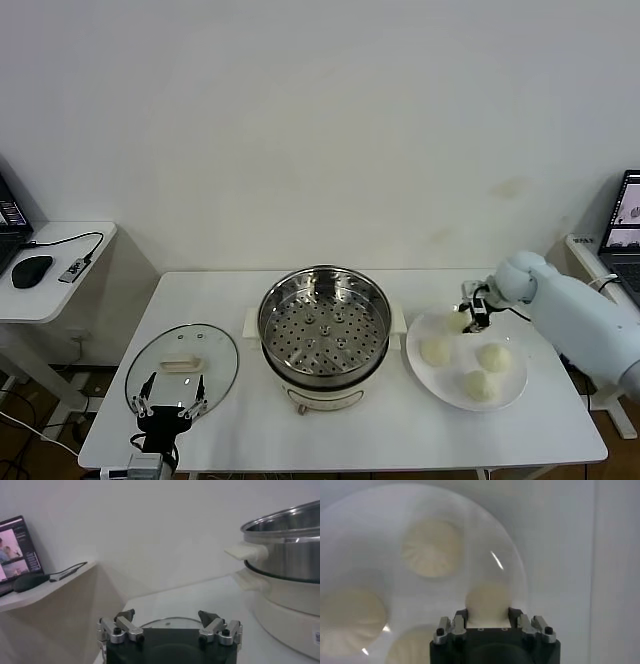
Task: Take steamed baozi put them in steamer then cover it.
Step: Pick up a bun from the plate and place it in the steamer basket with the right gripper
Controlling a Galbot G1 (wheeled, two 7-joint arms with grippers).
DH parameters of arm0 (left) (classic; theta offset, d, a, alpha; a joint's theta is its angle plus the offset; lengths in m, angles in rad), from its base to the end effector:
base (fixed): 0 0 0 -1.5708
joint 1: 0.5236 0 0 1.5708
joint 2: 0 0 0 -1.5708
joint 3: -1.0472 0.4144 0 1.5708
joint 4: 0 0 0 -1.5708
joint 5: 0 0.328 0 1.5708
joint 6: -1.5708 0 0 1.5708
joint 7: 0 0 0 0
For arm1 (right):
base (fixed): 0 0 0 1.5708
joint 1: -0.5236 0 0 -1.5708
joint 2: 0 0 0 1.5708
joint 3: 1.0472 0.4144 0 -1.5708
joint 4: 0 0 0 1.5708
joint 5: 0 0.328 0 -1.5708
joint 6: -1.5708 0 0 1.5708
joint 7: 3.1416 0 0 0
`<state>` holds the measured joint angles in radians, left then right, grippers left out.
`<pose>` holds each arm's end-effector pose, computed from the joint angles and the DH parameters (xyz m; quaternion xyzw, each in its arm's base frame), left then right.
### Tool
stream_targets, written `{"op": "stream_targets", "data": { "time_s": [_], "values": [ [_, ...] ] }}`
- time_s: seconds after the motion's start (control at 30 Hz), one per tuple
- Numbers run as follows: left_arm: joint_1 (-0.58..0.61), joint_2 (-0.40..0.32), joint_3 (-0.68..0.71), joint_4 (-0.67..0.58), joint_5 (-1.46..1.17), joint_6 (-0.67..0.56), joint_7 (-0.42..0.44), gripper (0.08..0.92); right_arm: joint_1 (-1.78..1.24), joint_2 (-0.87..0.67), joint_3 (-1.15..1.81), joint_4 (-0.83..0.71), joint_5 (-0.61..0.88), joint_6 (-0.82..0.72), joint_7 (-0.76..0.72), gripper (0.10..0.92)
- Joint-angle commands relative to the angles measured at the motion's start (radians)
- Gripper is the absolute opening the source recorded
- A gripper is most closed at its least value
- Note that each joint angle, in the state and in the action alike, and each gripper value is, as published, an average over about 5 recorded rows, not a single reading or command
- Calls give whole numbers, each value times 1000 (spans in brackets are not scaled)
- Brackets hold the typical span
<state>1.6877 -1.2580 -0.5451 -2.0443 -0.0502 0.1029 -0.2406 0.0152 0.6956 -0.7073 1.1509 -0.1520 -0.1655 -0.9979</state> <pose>0.0846 0.0875 -0.3749 0.0530 -0.9828 -0.1317 0.1183 0.5448 -0.2398 -0.1893 0.4332 -0.5943 0.5708 0.3651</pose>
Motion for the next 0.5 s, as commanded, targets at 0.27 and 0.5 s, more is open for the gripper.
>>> {"op": "stream_targets", "data": {
  "time_s": [0.27,0.5],
  "values": [
    [7,11,4,15,-124,-28,15,823,437,-130,-277,338,354,-18,26,526],
    [9,6,0,2,-119,-32,16,823,672,53,-482,348,454,51,59,526]
  ]
}}
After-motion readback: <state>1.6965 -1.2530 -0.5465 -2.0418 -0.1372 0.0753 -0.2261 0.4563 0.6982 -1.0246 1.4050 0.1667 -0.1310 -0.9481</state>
